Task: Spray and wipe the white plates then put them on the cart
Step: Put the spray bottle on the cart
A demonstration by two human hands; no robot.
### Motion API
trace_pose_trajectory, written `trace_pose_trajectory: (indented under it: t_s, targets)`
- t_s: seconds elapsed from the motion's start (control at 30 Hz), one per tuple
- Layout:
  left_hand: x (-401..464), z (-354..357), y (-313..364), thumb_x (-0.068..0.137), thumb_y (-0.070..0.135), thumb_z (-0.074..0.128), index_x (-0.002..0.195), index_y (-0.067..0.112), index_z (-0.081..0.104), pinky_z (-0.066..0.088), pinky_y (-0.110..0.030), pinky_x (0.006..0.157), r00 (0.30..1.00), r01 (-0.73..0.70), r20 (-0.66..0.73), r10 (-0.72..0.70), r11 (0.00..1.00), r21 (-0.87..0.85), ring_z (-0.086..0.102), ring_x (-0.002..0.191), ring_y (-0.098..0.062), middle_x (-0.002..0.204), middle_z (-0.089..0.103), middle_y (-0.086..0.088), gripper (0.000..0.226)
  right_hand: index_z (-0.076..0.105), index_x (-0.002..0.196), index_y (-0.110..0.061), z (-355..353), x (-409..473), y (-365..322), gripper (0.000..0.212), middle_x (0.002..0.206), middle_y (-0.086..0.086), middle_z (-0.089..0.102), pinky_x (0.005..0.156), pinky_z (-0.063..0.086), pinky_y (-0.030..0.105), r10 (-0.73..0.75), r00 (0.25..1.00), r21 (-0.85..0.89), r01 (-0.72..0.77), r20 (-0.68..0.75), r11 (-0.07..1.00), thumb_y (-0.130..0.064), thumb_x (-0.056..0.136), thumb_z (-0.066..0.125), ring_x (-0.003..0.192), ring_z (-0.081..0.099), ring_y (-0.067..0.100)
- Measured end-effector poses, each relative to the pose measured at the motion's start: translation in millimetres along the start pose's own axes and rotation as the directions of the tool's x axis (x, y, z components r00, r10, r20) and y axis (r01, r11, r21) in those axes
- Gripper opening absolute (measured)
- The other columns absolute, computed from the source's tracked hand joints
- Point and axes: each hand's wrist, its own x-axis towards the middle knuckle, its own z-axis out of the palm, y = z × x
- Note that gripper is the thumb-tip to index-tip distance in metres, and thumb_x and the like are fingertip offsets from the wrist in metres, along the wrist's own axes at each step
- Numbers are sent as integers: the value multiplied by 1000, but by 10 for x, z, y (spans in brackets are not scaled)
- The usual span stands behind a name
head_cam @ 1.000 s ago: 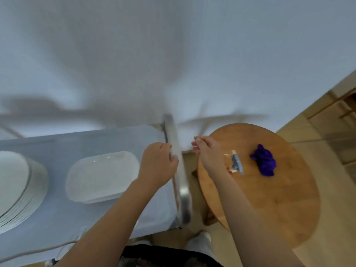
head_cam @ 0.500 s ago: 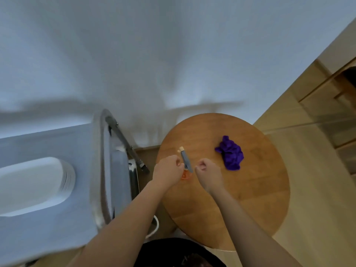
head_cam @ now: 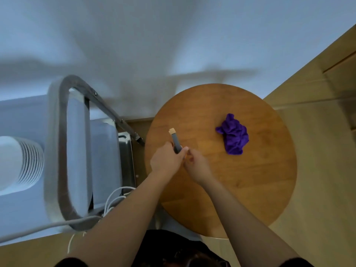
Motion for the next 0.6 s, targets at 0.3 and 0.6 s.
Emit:
trace_pose_trajectory:
  t_s: [0.3, 0.6]
  targets:
    - [-30, -245, -71, 98, 31, 48, 86, 20, 50, 41, -21, 61, 990, -140, -27, 140, 990, -11, 53, 72, -10, 85, 56, 0, 16, 39, 140, -23, 68, 34, -217, 56, 131, -1, 46, 85, 39, 23, -55, 998, -62, 54, -12, 997, -19, 89, 62, 113, 48, 12]
    - [-353, -855, -42, 96, 37, 49, 83, 26, 57, 32, -17, 60, 929, -359, -147, 339, 921, -153, 49, 68, -7, 77, 52, 7, 19, 55, 88, -38, -87, -230, -781, 11, 81, -17, 61, 63, 46, 22, -352, 919, -2, 358, -176, 934, -31, 85, 63, 74, 59, 1]
